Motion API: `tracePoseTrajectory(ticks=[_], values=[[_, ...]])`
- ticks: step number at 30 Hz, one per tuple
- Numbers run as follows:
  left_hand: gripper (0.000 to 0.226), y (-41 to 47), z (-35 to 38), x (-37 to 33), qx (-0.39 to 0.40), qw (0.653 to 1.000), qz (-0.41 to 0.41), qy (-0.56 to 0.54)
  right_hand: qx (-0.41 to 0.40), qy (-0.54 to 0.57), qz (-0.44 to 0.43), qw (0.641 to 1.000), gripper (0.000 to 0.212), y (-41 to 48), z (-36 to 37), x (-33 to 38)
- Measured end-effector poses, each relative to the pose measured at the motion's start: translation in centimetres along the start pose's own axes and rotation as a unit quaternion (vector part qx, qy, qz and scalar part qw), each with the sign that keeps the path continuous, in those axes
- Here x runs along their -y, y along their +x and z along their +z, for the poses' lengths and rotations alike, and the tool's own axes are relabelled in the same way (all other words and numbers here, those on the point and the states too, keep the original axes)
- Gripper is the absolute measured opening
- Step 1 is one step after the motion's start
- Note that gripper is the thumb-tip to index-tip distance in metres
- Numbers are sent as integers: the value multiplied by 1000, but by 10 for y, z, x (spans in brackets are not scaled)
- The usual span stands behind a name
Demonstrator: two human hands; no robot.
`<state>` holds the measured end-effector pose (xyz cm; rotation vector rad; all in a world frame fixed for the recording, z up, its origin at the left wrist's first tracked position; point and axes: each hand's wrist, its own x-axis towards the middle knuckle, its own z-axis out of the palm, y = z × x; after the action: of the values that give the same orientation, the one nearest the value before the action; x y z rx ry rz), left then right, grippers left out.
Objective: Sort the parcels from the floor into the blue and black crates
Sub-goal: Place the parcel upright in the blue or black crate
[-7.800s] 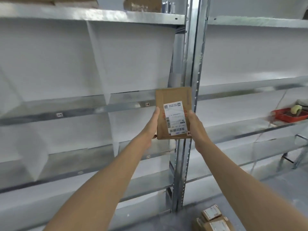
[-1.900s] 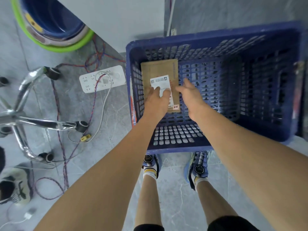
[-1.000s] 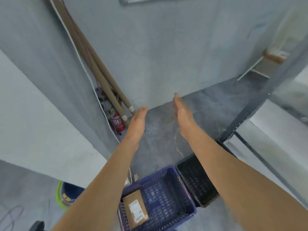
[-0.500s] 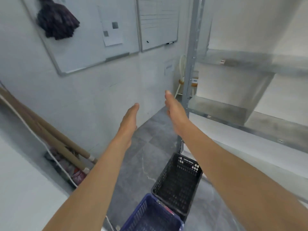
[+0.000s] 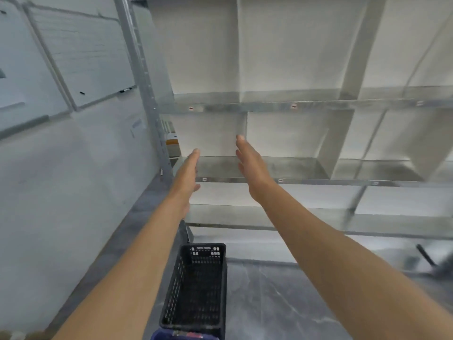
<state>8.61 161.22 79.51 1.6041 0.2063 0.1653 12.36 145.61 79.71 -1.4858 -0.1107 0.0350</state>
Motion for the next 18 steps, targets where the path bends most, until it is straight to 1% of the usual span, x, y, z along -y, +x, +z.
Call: tracePoseTrajectory(ticks=[2,5,10,15,18], values=[[62,6,42,-2,34,999,-2,5,-31,7,-7,999,71,1,-42,3],[59,7,112,-5,95,995,-4,7,-74,10,-14,997,70,0,-108,4],[60,0,241,-8,174,985,-14,10,-143,12,2,990,72,-11,-230,3],[61,-20,366,-5,248,968,-23,18,-203,17,3,979,70,-33,-353,2],[62,-36,437,-3,292,956,-25,25,-247,21,3,969,73,-53,-423,3]])
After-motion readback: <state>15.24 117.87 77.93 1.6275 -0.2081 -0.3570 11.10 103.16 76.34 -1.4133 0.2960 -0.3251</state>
